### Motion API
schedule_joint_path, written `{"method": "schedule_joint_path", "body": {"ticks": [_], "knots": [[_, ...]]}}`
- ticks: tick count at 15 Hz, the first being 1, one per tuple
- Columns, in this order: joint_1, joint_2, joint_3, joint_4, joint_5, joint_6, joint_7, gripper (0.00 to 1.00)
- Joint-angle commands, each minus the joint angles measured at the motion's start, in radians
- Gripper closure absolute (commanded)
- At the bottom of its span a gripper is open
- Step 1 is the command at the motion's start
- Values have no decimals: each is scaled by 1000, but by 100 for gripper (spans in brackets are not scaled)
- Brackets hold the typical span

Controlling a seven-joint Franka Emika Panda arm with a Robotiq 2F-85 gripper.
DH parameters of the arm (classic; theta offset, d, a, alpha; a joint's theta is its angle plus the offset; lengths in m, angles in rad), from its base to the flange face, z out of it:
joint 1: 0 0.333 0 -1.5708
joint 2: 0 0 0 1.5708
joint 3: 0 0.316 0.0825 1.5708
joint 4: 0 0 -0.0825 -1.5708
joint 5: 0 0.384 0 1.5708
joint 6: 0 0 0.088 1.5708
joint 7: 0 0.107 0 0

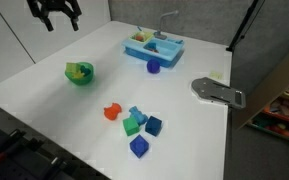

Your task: Remove the yellow block from the green bowl and put it on the table

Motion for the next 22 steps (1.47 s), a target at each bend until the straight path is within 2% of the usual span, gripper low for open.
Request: {"method": "schedule_joint_path", "body": {"ticks": [1,5,8,9,16,22], "knots": [[-7,174,16,145,44,18,-70,0],[-10,308,46,253,100,31,-126,0],[-18,348,59,313,125,-4,-144,0],[-4,325,50,252,100,39,-108,0],[-2,333,56,273,97,34,-128,0],[2,318,95,192,110,175,-172,0]]}}
